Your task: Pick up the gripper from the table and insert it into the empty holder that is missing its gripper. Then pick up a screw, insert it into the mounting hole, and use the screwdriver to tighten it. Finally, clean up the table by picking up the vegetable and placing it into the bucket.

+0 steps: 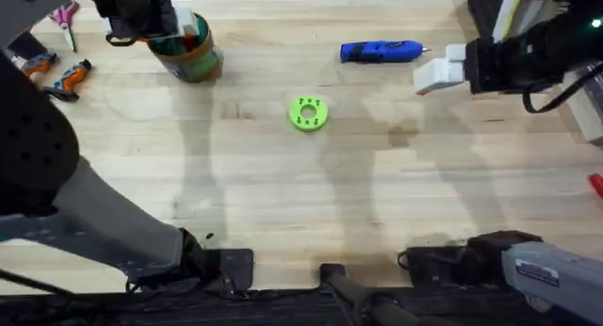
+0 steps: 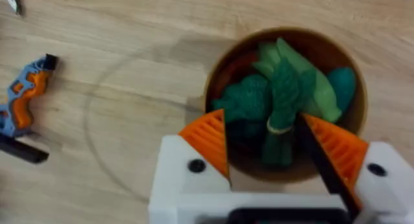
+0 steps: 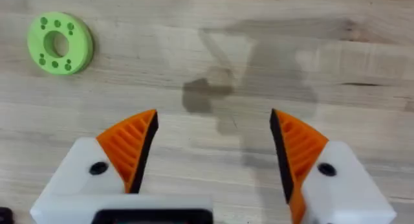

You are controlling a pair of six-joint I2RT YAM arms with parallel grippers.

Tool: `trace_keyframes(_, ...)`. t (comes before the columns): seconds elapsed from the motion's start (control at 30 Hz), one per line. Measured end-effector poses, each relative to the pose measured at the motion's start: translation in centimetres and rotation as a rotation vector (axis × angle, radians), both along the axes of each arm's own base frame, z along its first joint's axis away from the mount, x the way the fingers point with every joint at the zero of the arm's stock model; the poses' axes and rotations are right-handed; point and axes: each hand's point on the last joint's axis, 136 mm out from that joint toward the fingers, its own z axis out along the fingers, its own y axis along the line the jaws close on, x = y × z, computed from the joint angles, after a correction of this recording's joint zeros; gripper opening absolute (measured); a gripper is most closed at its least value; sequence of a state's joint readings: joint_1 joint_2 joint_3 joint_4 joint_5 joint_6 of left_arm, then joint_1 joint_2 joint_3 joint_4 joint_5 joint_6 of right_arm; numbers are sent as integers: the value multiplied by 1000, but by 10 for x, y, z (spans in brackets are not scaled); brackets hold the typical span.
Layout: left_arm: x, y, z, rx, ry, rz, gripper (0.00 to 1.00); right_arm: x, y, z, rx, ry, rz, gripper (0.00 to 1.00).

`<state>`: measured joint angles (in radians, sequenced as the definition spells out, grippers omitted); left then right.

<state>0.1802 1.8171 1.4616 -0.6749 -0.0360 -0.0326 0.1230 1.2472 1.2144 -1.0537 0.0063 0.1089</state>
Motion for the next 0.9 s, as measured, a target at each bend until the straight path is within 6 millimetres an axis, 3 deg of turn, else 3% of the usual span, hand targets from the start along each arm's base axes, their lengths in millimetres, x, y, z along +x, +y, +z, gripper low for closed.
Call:
trace_keyframes(0.13, -23, -7, 16, -20, 35, -7, 862, -2, 0, -1, -1, 8, 0, 994)
trace_keyframes(0.37, -96, -20, 92, -14, 12, -15, 897, -5, -1, -2, -3, 21, 0, 993)
trace_keyframes(0.5, -138, -28, 120, -1, 5, -33, 899, -5, -1, -2, -3, 21, 0, 994)
trace_keyframes(0.73, -210, -41, 149, 13, 5, -58, 908, -5, -1, -2, -3, 22, 0, 994)
trace_keyframes(0.9, -243, -47, 169, 33, -70, -62, 913, -5, -1, -2, -3, 22, 0, 993)
